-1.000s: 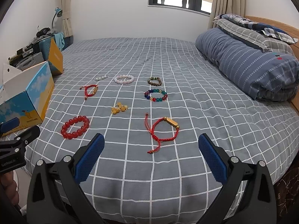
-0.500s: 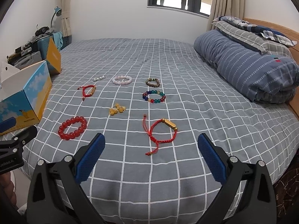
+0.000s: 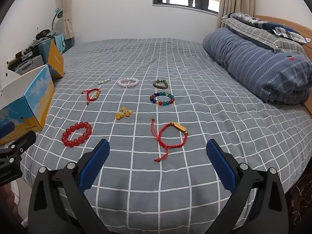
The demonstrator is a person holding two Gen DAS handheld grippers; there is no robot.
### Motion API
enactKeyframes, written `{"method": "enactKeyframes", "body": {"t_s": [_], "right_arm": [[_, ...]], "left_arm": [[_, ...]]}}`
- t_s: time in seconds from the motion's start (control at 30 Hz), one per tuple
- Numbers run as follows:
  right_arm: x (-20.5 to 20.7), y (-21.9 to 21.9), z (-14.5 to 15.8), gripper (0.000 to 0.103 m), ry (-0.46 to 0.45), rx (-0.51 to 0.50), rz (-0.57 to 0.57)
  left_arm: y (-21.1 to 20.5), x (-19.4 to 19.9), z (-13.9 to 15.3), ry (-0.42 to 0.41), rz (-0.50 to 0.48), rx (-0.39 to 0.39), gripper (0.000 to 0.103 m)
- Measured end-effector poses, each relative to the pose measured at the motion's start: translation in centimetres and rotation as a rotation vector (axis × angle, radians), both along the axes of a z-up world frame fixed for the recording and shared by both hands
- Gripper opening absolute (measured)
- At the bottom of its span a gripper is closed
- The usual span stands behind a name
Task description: Organize jewelry
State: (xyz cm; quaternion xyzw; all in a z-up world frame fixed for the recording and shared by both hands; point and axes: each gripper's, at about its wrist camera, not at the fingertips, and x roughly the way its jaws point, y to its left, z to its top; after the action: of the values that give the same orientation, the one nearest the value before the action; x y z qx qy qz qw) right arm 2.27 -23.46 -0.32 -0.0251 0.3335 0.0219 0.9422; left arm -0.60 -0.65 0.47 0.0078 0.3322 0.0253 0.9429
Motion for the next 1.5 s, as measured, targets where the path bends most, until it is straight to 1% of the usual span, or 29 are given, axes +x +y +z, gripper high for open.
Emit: {"method": "enactKeyframes", "body": {"t_s": [0.4, 1.5], "right_arm": [[0.31, -0.21, -0.22, 0.095, 0.01, 0.009, -0.013], [0.44, -0.37, -0.13, 0.095, 0.009, 0.014, -0.007]], "left_arm": [[-0.06, 0.53, -0.27, 0.024, 0.0, -0.004, 0.097], [-0.6, 0.98, -0.29, 0.04, 0.002, -0.008, 0.097]]}}
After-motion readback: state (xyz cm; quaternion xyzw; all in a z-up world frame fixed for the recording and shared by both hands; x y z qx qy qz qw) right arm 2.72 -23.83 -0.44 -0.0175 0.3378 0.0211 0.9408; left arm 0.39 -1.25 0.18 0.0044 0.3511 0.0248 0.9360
